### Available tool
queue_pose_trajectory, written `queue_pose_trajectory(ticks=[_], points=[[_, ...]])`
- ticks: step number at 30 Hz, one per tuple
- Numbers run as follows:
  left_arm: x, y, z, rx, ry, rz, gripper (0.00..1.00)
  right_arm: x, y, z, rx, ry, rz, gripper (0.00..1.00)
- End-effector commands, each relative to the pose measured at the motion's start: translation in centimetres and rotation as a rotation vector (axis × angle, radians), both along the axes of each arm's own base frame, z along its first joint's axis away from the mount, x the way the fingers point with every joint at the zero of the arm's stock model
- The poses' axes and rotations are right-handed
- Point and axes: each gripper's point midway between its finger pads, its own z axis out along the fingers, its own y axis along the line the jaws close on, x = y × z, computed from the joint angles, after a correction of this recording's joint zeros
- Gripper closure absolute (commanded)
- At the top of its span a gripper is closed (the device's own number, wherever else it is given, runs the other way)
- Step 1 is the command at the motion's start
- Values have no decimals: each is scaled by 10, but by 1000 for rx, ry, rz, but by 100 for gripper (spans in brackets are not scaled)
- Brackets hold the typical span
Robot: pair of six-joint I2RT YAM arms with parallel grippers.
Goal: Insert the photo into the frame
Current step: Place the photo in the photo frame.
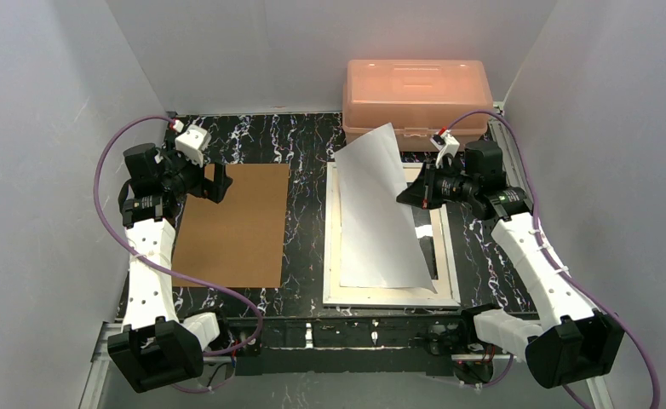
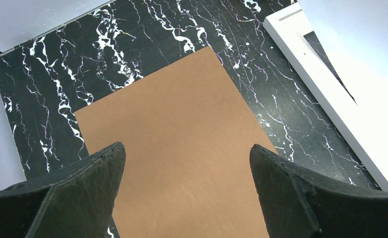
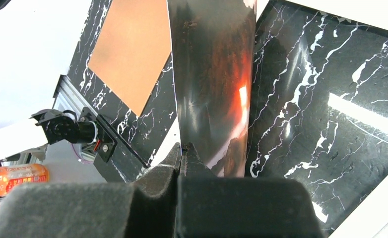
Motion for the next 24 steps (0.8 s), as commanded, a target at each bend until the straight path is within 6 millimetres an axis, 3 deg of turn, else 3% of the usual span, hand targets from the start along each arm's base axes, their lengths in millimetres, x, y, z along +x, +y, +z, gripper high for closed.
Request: queue_pose_trajectory(ticks=[1,11,20,24], points=[[-4,-7,-2,-27,18,-23,7,9,-2,-2,-28,-22,-17,99],[-4,-7,-1,-34,23,-17,6,36,-28,-52,-240,53,-128,99],[-2,-7,-1,-35,29,-15,7,39,-28,-52,-239,31,-122,96],[-3,-6,-4,-36,35,-13,7,36,-19,-33,-178,-51,-84,97]])
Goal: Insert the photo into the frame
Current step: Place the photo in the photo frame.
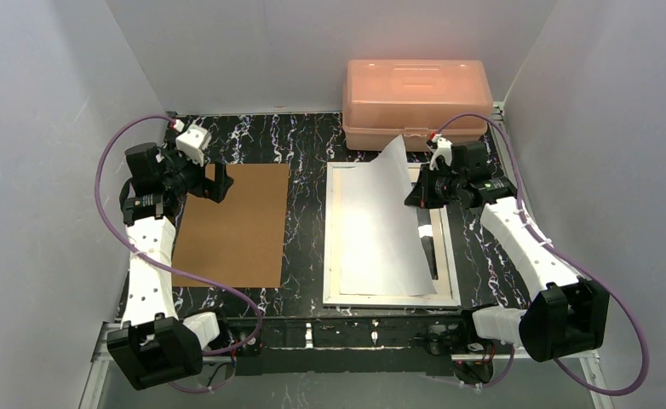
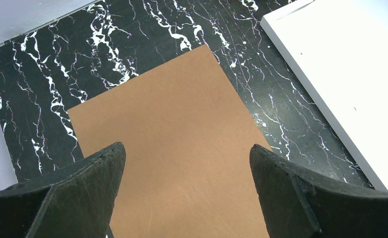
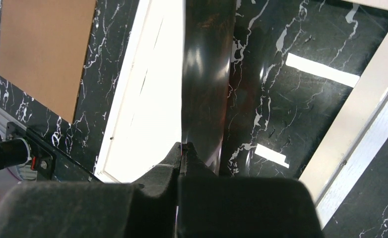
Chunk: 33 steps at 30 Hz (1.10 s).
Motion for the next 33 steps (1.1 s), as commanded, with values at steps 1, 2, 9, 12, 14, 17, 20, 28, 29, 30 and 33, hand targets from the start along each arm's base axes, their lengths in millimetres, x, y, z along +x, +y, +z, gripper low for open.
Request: queue_pose_trajectory(ticks=[1,2,9,12,14,17,20,28,29,30,33], points=[[-4,-4,-1,-16,16,-14,7,1,11,42,78,-171,65,98],[-4,-4,-1,-15,14,-13,7,-1,14,49,97,-198,81,99],[-2,-4,-2,-17,18,-12,7,-28,31,78,241,-274,189,99],[-2,-4,-3,-20,20,-12,7,-36,34,83,269,-278,213,99],[-2,-4,-3,-20,20,-12,7,-39,35,84,282,-273,219,99],[-3,-5,-3,-22,22,-13,7,-42,37,83,298,-263,234,99],[-3,-5,-3,-21,22,-14,7,-43,39,81,309,-254,247,99],[-3,-4,-5,-20,22,-9,7,-63,53,101,421,-272,382,99],[-3,-4,-4,-22,22,-8,7,-67,54,106,434,-285,398,99],[-2,-4,-4,-25,23,-9,7,-69,54,110,443,-296,404,99],[-1,-4,-5,-35,31,-4,7,-74,55,110,467,-294,406,99]])
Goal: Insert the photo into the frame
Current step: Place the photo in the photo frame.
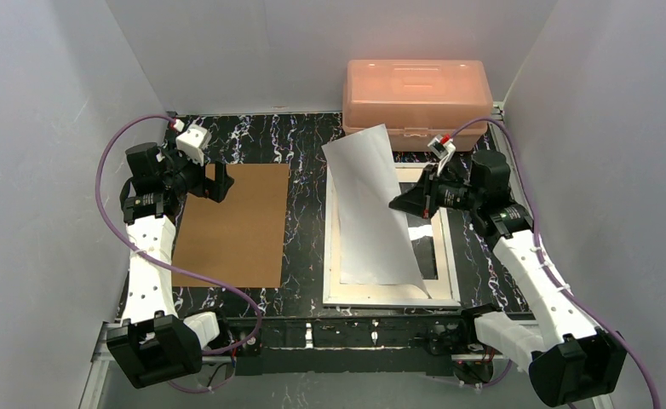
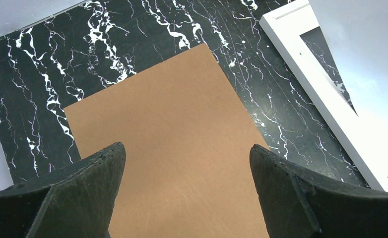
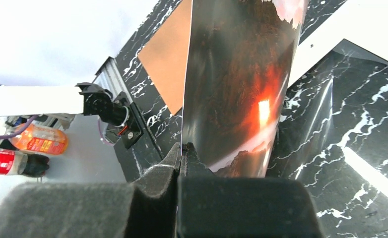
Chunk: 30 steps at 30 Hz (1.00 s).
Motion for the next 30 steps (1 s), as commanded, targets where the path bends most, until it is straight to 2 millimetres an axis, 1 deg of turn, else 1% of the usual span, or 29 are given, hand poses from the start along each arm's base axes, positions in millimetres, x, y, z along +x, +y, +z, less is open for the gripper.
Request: queue_pose_trajectory(ticks=[1,2,3,8,10,12,15,17,18,20,23,25,28,30], points=[[-2,-4,-2,-28,20,-6,7,-13,6,16,70,-50,58,99],[-2,-5,-2,-30,22,-7,7,-10,5,11,64,-32,37,99],[-2,-5,-2,-33,22,-7,7,-2,2,2,42,-8,-13,99],[-3,-5,0,-30,16,-6,7,35,-22,-51,-148,123,-249,99],[-4,-5,0,-28,15,-6,7,46,-33,-62,-219,131,-314,99],[-5,-5,-1,-28,16,-6,7,53,-38,-64,-240,111,-348,99],[-6,-5,-1,-28,17,-6,7,59,-38,-53,-224,81,-364,99],[-6,-5,-2,-28,18,-6,7,56,-30,-37,-179,64,-321,99],[-6,-5,-2,-28,18,-7,7,53,-24,-27,-141,55,-292,99],[-5,-5,-2,-27,20,-6,7,45,-9,4,-37,6,-205,99],[-5,-6,-2,-29,20,-9,7,30,4,44,73,-35,-105,99],[-5,-5,-3,-29,22,-10,7,17,12,63,146,-44,-24,99],[-4,-5,-4,-29,24,-9,7,-5,18,80,235,-60,83,99],[-4,-6,-4,-32,26,-13,7,-14,18,79,258,-58,107,99]])
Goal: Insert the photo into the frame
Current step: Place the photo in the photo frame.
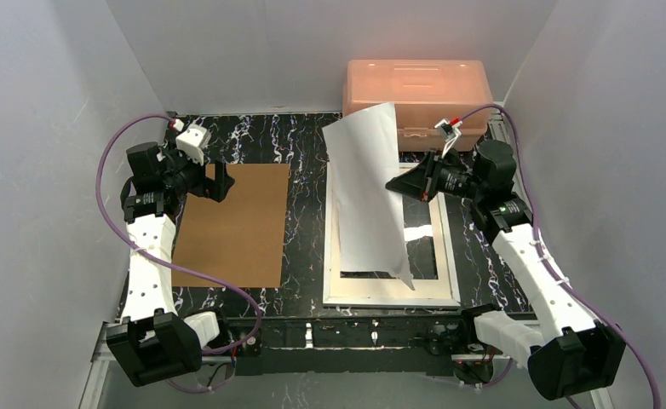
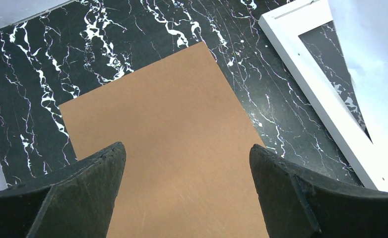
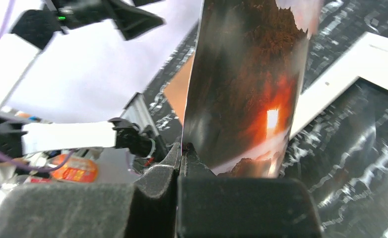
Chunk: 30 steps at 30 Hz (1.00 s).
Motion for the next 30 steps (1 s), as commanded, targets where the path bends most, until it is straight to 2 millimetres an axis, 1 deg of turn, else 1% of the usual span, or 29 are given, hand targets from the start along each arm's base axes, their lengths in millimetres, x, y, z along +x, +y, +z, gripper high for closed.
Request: queue_pose_trajectory(ticks=[1,5,7,8,10,13,15,17,20,23,25,27,30], points=[[-5,-6,-2,-17,12,-22,7,-37,9,41,137,-103,167,99],[-5,-6,-3,-17,12,-24,7,-40,8,23,126,-36,163,99],[-5,-6,-2,-18,11,-26,7,-41,8,22,127,-29,161,99],[-5,-6,-2,-18,11,-25,7,-42,8,26,134,-38,164,99],[-6,-7,-2,-18,11,-29,7,-48,9,42,173,-74,186,99],[-5,-7,-2,-18,12,-29,7,-65,8,81,272,-160,227,99],[-5,-7,-2,-23,15,-30,7,-75,6,100,313,-198,243,99],[-4,-8,-1,-31,18,-27,7,-81,6,110,333,-208,251,99],[-3,-7,-1,-39,26,-17,7,-87,8,116,352,-195,258,99],[-1,-7,-1,-44,29,-15,7,-87,10,114,357,-162,260,99],[-1,-7,0,-47,27,-13,7,-82,11,109,346,-137,250,99],[-2,-7,0,-48,25,-15,7,-67,14,91,285,-75,209,99],[-2,-7,1,-44,22,-13,7,-31,11,44,116,37,66,99]])
